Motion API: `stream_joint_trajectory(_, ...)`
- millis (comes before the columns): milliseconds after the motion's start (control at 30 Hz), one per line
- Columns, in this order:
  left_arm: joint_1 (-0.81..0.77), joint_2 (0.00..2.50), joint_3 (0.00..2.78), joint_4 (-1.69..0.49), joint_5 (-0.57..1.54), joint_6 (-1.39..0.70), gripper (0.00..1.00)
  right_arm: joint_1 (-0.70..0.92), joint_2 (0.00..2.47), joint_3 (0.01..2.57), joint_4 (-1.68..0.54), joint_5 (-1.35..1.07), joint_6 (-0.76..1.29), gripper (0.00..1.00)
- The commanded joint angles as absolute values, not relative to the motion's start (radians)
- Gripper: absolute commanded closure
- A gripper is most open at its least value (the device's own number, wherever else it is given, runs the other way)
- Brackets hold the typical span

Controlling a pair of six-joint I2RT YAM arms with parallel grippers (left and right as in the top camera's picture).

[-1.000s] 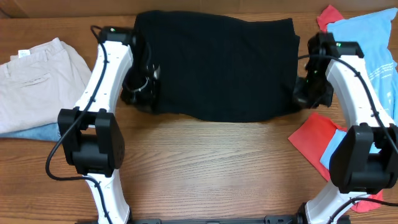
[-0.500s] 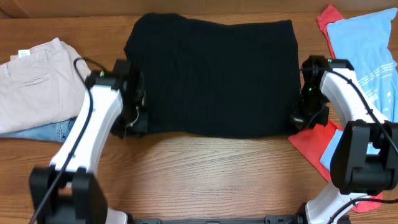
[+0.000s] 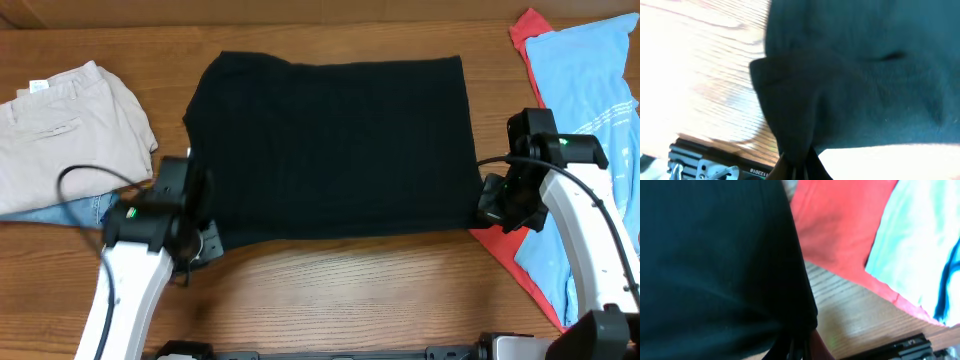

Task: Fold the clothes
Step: 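Lay the black garment flat and pull both grippers toward the front, then grasp the black shirt's front corners with both grippers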

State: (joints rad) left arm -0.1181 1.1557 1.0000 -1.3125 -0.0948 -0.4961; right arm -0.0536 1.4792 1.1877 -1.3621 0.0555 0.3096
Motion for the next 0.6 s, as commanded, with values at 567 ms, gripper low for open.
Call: stream_joint_trajectory(567,-0.118,1.117,0.984,-0.893,-0.168,-0.466,0.96,-0.061,1.410,1.181,-1.114,0.062,0.284,0.96)
